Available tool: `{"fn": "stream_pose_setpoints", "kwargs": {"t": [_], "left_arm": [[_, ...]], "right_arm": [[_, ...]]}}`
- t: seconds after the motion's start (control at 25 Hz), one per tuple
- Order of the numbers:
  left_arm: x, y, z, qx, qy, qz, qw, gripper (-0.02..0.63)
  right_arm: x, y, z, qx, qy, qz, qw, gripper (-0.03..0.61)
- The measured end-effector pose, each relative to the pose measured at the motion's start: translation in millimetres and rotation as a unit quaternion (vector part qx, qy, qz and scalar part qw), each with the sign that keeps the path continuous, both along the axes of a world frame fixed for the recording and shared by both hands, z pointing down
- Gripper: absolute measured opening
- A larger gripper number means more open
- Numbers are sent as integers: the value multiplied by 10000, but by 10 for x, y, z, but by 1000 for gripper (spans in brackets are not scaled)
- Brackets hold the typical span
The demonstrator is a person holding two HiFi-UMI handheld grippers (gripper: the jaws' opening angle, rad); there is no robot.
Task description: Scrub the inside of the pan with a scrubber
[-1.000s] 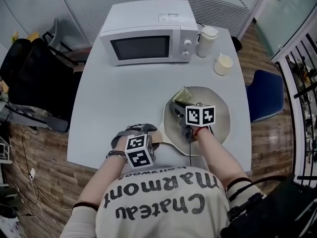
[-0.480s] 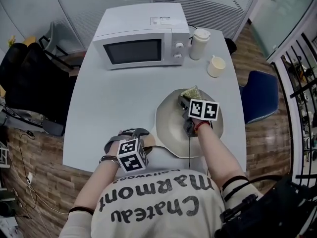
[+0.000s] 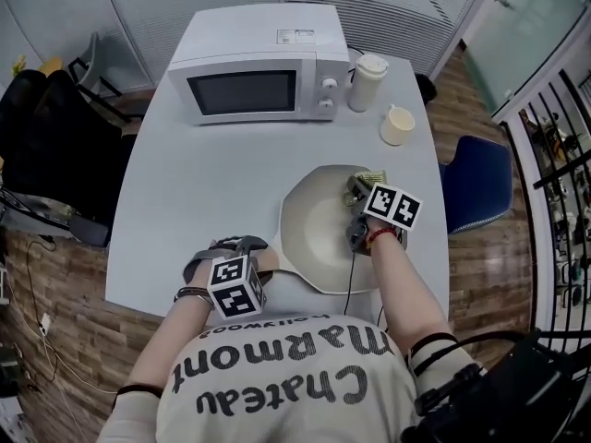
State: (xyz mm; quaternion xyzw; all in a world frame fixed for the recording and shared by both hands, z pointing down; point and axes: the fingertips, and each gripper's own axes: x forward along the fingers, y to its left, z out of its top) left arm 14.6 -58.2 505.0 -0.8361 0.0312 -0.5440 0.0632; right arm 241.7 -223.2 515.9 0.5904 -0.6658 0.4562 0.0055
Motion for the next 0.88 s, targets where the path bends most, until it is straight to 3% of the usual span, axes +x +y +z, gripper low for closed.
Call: {"fn": "stream_pose_setpoints", "kwargs": {"t": [0.2,0.36,0.76,0.88], "left_arm": [[3,-10,4,-38,42,-56,10000,230],[6,-19,2,-79,78,-88,9999,230],[-3,-38,-15,-184,206,-256,9993,228],[-131,-106,46,-162,-23,-489,9987,212]], "right_arm": [[152,86,14,-46,59,326,9994,58],[294,187,19,-144,19,855,9962,57],[567,489,-29,-191,-341,2086,9772,57],[626,562,-44,-95,-398,2394,9701,57]]}}
